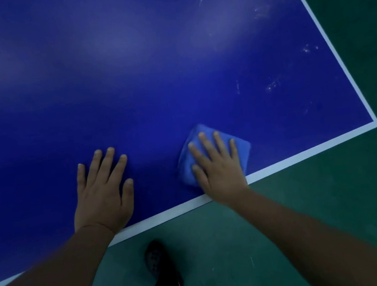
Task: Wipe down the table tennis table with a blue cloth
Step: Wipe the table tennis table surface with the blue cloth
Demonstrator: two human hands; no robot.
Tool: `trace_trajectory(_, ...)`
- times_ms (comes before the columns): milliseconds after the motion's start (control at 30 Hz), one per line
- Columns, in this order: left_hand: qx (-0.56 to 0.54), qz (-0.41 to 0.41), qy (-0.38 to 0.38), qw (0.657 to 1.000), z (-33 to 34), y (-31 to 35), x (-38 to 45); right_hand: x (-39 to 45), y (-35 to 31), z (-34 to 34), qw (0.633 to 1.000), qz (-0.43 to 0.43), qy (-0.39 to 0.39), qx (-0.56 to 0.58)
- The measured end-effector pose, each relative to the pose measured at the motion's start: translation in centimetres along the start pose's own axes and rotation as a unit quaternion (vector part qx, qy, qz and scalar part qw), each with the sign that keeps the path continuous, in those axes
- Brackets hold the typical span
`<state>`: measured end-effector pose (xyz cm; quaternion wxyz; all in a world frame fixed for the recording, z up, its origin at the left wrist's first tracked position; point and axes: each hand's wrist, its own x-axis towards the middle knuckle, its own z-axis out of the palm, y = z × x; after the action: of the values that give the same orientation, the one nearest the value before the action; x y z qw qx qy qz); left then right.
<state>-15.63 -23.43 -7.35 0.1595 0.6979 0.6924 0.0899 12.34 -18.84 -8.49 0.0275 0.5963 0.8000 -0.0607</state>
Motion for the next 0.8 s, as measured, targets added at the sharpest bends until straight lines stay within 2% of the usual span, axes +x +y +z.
trace_trajectory(33,0.002,-0.002,-0.002,1.0,0.0,0.0,0.0,-0.4,1.0,-0.1,0.998,-0.067,-0.01,-0.01)
trace_trajectory(67,0.004,-0.004,-0.004,1.0,0.1,0.1,0.1,-0.2,3.1,-0.4,0.997,-0.077,-0.011,-0.014)
trace_trajectory(100,0.007,-0.007,-0.006,1.0,0.1,0.1,0.1,0.2,5.6,-0.7,1.0,-0.026,-0.004,-0.016)
trace_trajectory(167,0.013,-0.01,-0.011,1.0,0.1,0.2,0.2,1.3,11.0,-1.6,0.985,0.173,-0.002,-0.004)
trace_trajectory(233,0.019,-0.014,-0.011,1.0,0.1,0.4,0.3,2.5,14.4,-2.6,0.931,0.361,-0.002,0.049)
trace_trajectory(300,0.018,-0.014,-0.01,1.0,0.1,0.4,0.3,3.6,13.3,-2.8,0.888,0.453,0.02,0.077)
trace_trajectory(333,0.019,-0.013,-0.01,1.0,0.1,0.5,0.3,4.2,11.3,-2.5,0.886,0.455,0.024,0.081)
trace_trajectory(367,0.02,-0.011,-0.009,1.0,0.1,0.4,0.3,4.4,8.7,-2.0,0.9,0.428,0.029,0.079)
trace_trajectory(400,0.021,-0.009,-0.007,1.0,0.1,0.4,0.3,4.2,5.7,-1.4,0.927,0.366,0.038,0.067)
trace_trajectory(467,0.017,-0.009,-0.001,1.0,0.1,0.4,0.2,2.0,0.4,-0.6,0.989,0.14,0.023,0.031)
trace_trajectory(500,0.017,-0.011,0.002,1.0,0.1,0.4,0.3,0.8,-0.5,-0.3,1.0,0.021,0.005,0.004)
trace_trajectory(533,0.018,-0.011,0.0,1.0,0.1,0.4,0.2,0.0,0.1,-0.3,0.998,-0.062,-0.005,-0.011)
trace_trajectory(567,0.021,-0.01,-0.003,1.0,0.2,0.4,0.2,-0.3,1.8,-0.4,0.995,-0.1,-0.009,-0.014)
trace_trajectory(700,0.035,-0.015,-0.007,0.999,0.3,0.3,0.2,0.8,8.0,-2.0,0.997,-0.068,-0.041,-0.018)
trace_trajectory(800,0.022,-0.018,-0.001,1.0,0.2,0.3,0.2,6.1,7.0,-2.3,0.998,0.067,-0.007,0.014)
